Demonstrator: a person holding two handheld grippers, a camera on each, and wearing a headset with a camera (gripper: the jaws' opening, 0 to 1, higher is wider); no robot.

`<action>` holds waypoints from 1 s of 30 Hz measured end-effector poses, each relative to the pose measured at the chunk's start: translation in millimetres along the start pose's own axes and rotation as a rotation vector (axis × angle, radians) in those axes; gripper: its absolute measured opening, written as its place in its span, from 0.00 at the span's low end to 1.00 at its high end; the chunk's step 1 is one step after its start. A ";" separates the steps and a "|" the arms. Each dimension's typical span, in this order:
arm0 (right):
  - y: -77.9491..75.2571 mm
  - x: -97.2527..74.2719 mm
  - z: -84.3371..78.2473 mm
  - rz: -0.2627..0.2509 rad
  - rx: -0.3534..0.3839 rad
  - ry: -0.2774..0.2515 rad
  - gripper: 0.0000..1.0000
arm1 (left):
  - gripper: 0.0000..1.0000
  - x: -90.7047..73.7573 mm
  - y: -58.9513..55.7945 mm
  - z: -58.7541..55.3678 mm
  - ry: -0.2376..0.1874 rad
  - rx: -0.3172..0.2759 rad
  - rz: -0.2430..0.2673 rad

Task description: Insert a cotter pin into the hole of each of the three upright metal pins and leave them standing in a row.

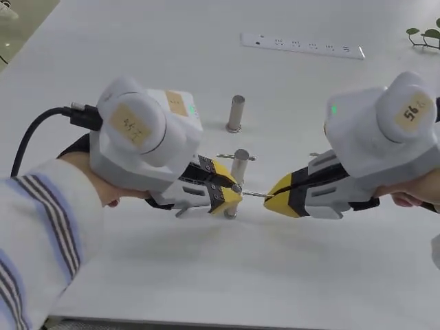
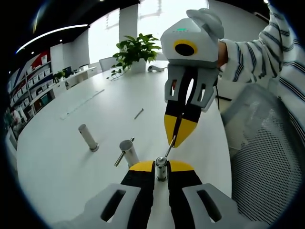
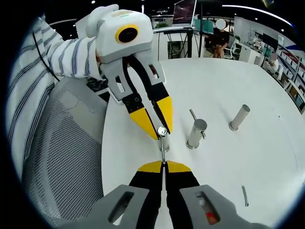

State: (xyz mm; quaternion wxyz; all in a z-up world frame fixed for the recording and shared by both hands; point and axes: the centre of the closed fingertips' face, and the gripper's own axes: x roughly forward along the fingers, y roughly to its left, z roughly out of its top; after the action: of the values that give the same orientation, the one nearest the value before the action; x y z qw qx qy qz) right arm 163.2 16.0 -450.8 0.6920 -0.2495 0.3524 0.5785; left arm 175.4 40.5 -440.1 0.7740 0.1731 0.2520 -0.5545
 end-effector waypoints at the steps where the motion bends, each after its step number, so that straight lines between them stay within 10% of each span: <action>1: 0.0 0.2 0.4 0.001 0.000 -0.002 0.00 | 0.06 0.2 -0.2 0.1 -0.001 0.001 0.000; 30: 1.0 13.5 9.5 0.001 0.015 -0.014 0.00 | 0.05 2.1 -3.7 0.9 -0.001 0.000 -0.021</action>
State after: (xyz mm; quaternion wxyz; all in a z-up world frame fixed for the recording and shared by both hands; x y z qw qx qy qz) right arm 165.2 31.8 -455.3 0.6960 -0.2400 0.3518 0.5781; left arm 172.6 37.2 -440.5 0.7684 0.1702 0.2535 -0.5624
